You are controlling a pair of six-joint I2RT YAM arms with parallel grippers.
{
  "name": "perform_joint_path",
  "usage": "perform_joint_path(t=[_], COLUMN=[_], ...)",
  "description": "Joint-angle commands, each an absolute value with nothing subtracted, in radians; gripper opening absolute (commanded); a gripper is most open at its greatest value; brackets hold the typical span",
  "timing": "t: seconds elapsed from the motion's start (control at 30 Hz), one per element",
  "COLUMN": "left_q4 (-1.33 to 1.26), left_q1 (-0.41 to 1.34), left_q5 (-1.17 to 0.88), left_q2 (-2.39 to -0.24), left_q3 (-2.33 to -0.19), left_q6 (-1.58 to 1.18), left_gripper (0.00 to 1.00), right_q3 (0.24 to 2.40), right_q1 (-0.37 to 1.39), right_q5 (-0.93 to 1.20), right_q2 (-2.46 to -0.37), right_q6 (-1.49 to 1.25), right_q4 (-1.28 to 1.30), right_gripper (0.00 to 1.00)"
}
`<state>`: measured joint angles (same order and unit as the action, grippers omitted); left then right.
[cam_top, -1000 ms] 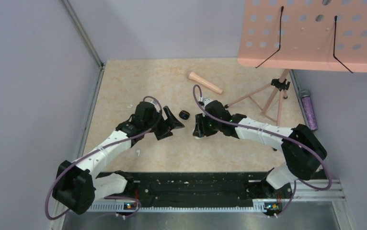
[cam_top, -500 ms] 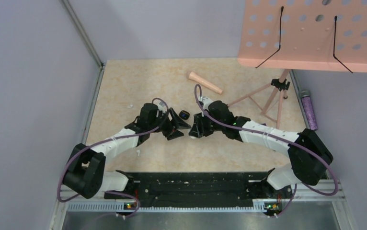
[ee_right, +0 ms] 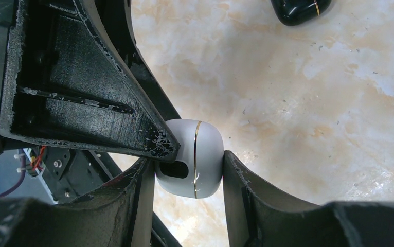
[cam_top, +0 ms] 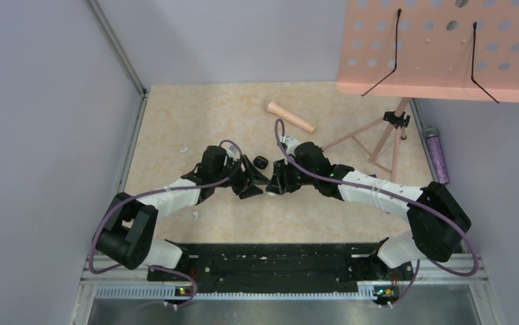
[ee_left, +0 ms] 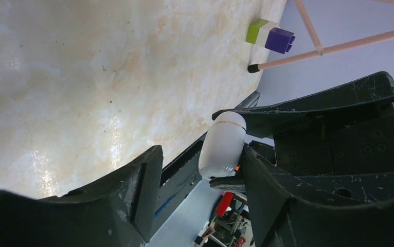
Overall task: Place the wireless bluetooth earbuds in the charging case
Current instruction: Pass from the right arm to the left, then open the charging case to the charging case.
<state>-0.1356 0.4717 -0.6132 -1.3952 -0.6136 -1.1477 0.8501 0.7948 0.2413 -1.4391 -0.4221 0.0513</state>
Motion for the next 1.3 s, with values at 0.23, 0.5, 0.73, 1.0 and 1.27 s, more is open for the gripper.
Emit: perform_joint_path(t=[0.23, 0.5, 0.73, 1.0, 1.27], left_q4=[-0.193, -0.164, -0.05, -0.067, -0.129], left_q1=[0.478, 0.476, 0.458, 0.419, 0.386], left_q5=[-0.729, -0.746, -0.705, -0.745, -0.779], left_q2=[-1.446, -1.432, -1.4, -1.369, -1.301], left_q3=[-0.674, -0.699, -0.723, -0.727, -0.751], left_q6=[-1.11, -1.095, -1.015, -0.983, -0.977], left_gripper=[0.51, 0.24, 0.0, 0.0, 0.0], right_q3=[0.9, 0.946, 1.034, 0.966, 0.741], right_q1=[0.808, 0.808, 0.806, 0.686, 0.576], right_q5=[0.265, 0.283, 0.29, 0.435, 0.627], right_q2=[-1.438, -1.47, -1.474, -1.372, -1.289], right_q6=[-0.42, -0.424, -0.422, -0.545, -0.852], right_q4=[0.006, 0.01, 0.138, 0.119, -0.267], right_gripper=[0.27, 0.33, 0.64, 0.7, 0.68])
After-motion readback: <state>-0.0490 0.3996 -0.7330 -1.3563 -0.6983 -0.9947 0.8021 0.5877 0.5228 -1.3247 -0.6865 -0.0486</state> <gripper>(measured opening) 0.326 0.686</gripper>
